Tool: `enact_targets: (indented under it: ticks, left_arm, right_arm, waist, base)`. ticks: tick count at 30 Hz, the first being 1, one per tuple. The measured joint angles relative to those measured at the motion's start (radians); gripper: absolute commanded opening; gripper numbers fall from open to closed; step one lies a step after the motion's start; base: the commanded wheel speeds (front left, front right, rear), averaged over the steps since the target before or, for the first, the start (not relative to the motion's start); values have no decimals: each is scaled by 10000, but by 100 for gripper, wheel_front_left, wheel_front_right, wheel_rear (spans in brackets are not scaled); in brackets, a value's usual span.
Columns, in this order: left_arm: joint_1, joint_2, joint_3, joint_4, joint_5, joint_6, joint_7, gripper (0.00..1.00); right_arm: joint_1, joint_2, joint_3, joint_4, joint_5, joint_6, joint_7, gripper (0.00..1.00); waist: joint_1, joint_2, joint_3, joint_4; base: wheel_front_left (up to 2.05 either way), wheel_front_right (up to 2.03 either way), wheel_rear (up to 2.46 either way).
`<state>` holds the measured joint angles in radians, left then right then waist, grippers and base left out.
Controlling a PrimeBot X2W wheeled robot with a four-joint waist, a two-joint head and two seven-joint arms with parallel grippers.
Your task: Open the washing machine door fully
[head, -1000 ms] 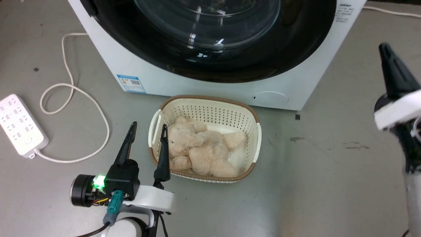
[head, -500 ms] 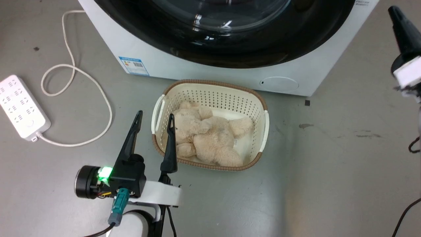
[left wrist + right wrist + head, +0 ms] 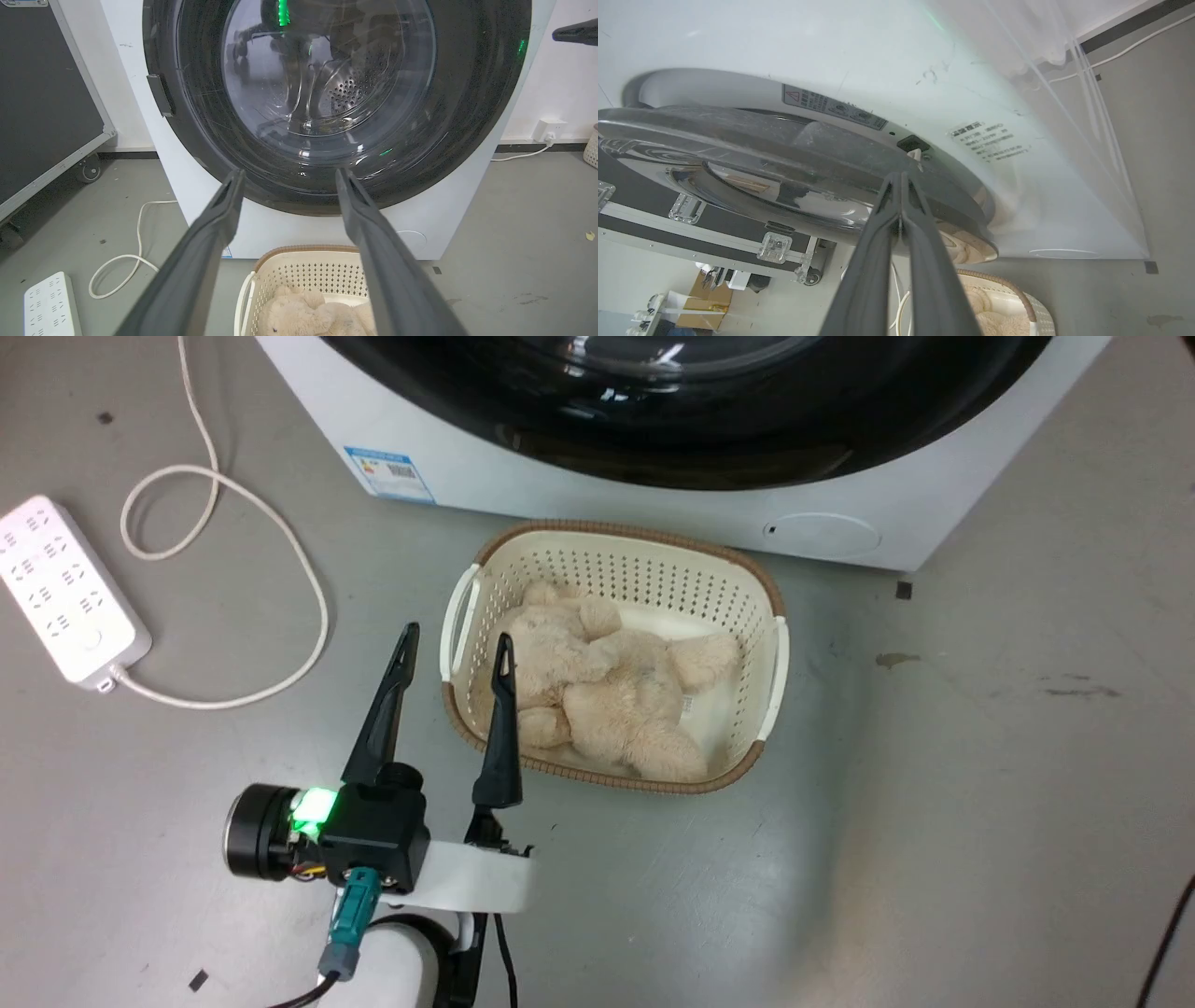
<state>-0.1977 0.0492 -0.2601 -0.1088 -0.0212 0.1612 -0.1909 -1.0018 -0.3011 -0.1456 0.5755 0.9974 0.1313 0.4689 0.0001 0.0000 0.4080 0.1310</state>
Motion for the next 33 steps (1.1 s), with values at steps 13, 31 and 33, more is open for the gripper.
enact_targets:
  ticks: [13, 31, 33]
  left_arm:
    - [-345, 0, -535, -213, 0, 314, -274, 100]
    - [-691, 0, -1166, -334, -196, 825, -650, 100]
    - [-690, 0, -1154, -324, -219, 823, -654, 100]
  right_arm:
    - [-2057, -395, -240, 1937, 1275, -2, 1488, 0]
    - [-3732, -660, -435, 3605, 2851, -15, 3394, 0]
    - [-3459, -577, -412, 3582, 2869, -15, 3396, 0]
  waist:
    - [0, 0, 631, 344]
    - [0, 0, 1086, 770]
    - [-1, 0, 915, 722]
  base:
    - [0, 0, 0]
    - [0, 0, 0]
    - [0, 0, 0]
